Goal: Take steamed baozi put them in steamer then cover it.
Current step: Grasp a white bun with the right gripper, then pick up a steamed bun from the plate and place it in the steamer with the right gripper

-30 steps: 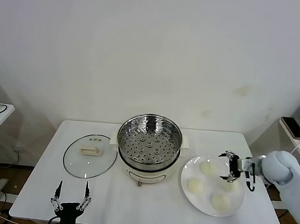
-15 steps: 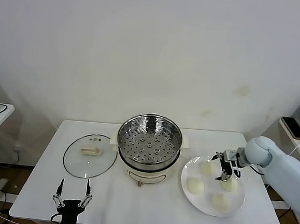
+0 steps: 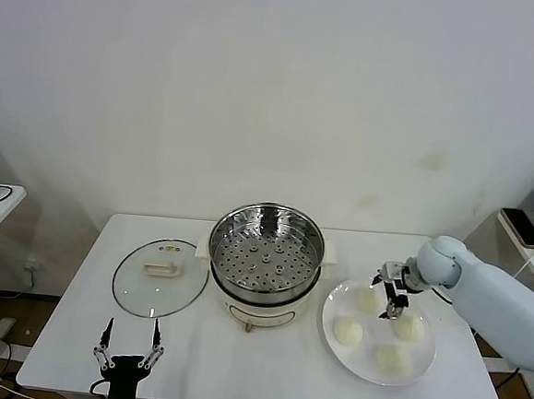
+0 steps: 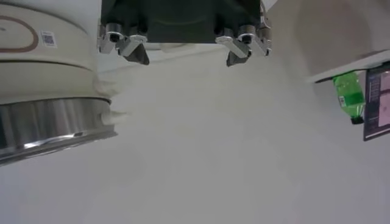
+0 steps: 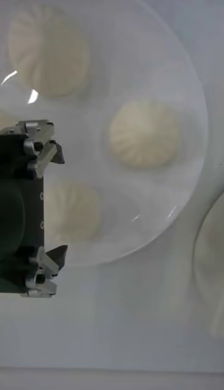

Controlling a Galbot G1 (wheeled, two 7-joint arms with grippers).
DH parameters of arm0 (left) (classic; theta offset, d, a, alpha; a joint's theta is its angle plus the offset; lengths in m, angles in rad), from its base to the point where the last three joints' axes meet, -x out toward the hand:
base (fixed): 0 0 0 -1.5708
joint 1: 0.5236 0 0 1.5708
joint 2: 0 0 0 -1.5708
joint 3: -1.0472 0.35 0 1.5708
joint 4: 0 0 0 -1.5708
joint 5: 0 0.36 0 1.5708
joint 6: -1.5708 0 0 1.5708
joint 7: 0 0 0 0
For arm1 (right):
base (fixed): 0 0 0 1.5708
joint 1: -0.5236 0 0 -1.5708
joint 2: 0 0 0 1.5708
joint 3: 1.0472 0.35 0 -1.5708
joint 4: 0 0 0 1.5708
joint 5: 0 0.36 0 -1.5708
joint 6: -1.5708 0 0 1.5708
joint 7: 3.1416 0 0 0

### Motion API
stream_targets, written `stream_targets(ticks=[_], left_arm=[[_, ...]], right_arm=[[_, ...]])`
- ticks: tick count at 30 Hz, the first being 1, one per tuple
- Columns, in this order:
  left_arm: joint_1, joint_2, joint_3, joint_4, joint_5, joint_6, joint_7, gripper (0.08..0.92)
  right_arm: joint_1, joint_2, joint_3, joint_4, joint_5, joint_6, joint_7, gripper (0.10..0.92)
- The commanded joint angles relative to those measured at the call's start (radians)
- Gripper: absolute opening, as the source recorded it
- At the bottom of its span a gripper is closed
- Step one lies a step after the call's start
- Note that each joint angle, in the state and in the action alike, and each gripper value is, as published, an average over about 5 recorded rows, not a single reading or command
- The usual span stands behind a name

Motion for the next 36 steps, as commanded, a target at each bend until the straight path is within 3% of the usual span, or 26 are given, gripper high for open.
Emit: stream_targets(ticks=[1, 6, 16, 36], left_arm=[[0.000, 0.001, 0.001, 0.000, 0.000, -0.001, 0.000, 0.823], [0.003, 0.002, 0.000, -0.006, 0.000, -0.002, 0.000, 0.823], [0.001, 0.005, -0.003, -0.005, -0.006, -0.004, -0.001, 0.823], [0.004, 0.003, 0.001, -0.005, -0.002, -0.003, 0.000, 0.823]], right_arm=[[0.022, 0.026, -0.031, -0.023, -0.004, -0.012, 0.008, 0.770], [0.018, 0.041, -0.025, -0.034, -0.008, -0.014, 0.015, 0.746], [0.014, 0.028, -0.023, -0.022, -0.007, -0.022, 0.011, 0.563], [0.029, -0.131, 0.079, 0.112, 0.002, 0.004, 0.005, 0.544]])
